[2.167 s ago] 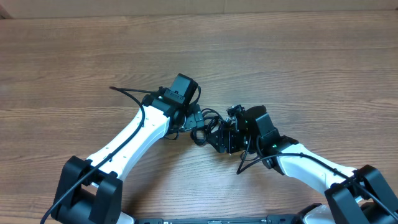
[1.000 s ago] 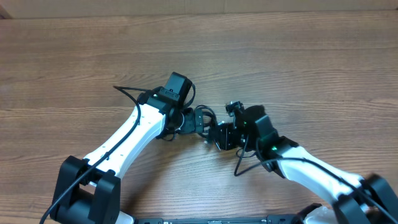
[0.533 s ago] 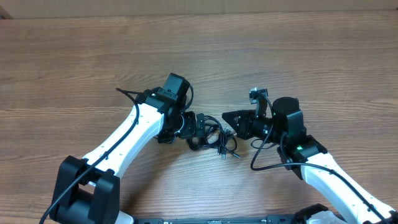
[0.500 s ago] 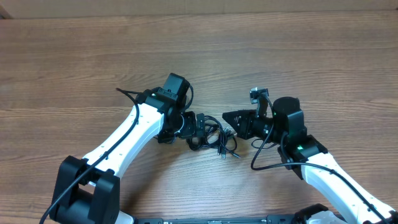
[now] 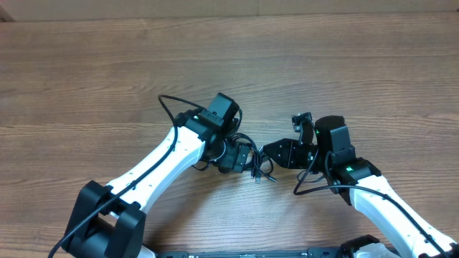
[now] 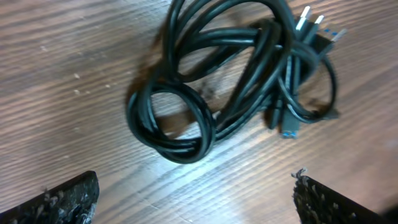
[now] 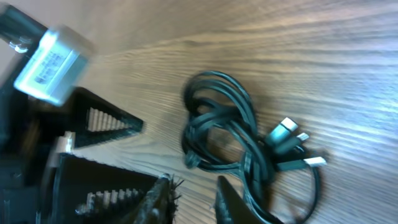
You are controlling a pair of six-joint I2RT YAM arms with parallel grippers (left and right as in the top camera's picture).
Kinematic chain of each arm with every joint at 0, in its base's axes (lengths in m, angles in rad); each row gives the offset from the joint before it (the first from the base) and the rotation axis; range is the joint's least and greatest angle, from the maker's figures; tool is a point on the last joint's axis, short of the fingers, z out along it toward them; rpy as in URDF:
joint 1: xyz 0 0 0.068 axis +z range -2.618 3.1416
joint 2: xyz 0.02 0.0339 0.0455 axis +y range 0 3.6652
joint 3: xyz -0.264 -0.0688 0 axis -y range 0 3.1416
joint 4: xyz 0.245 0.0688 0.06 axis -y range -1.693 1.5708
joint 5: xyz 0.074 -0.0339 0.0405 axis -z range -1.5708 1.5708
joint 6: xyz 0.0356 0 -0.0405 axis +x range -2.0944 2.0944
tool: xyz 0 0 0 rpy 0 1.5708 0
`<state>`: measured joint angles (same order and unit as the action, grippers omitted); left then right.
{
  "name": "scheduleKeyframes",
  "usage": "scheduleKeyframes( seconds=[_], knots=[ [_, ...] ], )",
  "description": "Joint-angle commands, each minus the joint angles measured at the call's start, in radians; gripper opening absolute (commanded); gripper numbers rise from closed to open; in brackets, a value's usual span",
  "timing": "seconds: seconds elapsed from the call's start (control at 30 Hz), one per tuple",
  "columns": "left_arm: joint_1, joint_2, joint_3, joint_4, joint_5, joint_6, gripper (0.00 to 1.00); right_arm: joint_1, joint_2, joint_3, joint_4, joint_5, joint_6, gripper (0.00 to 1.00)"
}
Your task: Untangle cables
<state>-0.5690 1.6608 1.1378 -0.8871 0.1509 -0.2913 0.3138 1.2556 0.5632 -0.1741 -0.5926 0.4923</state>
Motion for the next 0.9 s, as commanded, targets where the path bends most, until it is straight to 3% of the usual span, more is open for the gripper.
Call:
scheduleKeyframes(
  seconds=[0.0, 0.3, 0.47, 0.53, 0.6, 0.67, 0.77, 0.87],
  knots=[
    [0.001, 0.037, 0.003, 0.014, -0.103, 0.005, 0.99, -0.007, 0.000, 0.026, -0.004, 0.067, -0.018, 0.23],
    [-0.005, 0.188, 0.003, 0.164, -0.108, 0.002, 1.00, -0.006, -0.001, 0.026, 0.029, 0.068, -0.018, 0.24],
    [-0.007, 0.226, 0.003, 0.235, -0.106, -0.058, 0.94, -0.006, -0.001, 0.026, 0.030, 0.068, -0.018, 0.24],
    [-0.007, 0.226, 0.003, 0.247, -0.106, -0.074, 0.84, -0.006, -0.001, 0.026, 0.029, 0.068, -0.018, 0.24],
    [-0.007, 0.226, 0.003, 0.257, -0.106, -0.092, 0.67, -0.006, -0.001, 0.026, 0.026, 0.068, -0.018, 0.24],
    [-0.010, 0.226, 0.003, 0.261, -0.103, -0.092, 0.47, -0.006, -0.001, 0.026, 0.026, 0.068, -0.018, 0.24],
    [-0.007, 0.226, 0.003, 0.261, -0.051, -0.092, 0.05, -0.006, -0.001, 0.026, 0.027, 0.058, -0.018, 0.23],
    [0.008, 0.219, 0.004, 0.254, -0.026, -0.133, 0.04, -0.006, -0.001, 0.026, 0.027, 0.015, -0.018, 0.26]
  ],
)
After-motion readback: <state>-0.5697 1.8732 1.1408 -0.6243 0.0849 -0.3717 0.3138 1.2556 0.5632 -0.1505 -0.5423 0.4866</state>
